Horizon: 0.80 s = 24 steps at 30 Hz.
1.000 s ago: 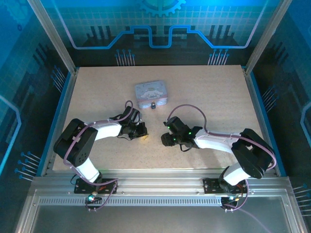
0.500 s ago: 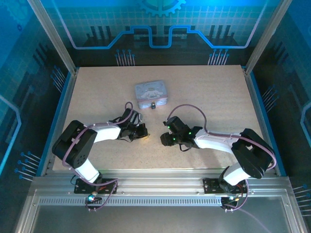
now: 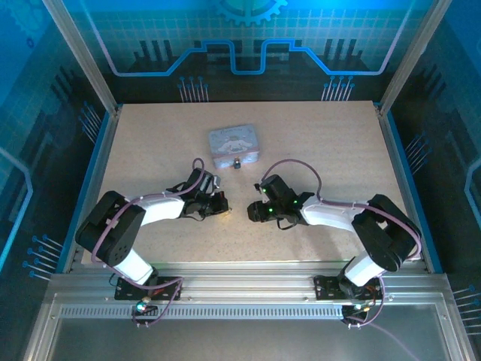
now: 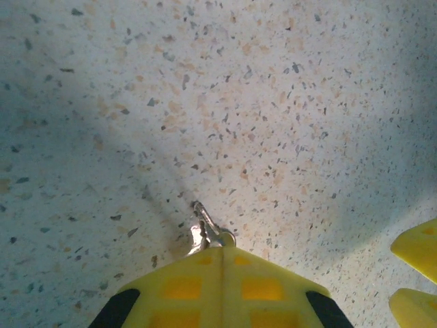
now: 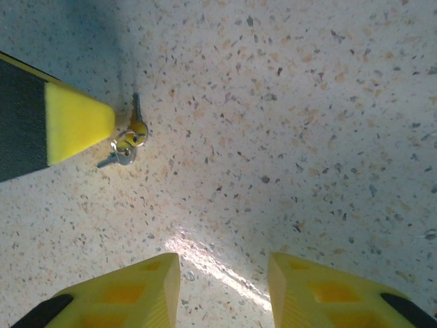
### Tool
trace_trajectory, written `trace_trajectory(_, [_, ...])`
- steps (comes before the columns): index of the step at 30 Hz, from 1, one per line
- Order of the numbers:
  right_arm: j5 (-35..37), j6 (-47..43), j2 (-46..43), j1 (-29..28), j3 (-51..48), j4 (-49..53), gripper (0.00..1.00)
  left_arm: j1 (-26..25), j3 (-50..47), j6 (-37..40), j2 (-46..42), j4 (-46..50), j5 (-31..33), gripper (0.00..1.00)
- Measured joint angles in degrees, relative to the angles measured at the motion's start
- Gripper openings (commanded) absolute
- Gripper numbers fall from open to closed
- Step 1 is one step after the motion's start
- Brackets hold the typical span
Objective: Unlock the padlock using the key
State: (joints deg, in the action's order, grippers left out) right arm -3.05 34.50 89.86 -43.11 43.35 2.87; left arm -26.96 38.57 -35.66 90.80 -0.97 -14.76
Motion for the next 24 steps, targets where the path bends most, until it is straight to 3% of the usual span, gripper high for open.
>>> trace_trajectory(12, [14.16, -2.49, 11.28, -9.07, 24.24, 17.51, 0.39, 1.97, -2.36, -0.02, -12.76, 10.25, 11.10, 0.08])
trace_trajectory(24, [22.14, -0.50, 23.30, -12.35, 37.99, 31.34, 0.37, 7.06, -7.69, 1.20, -21.97, 13.99, 11.87, 0.10])
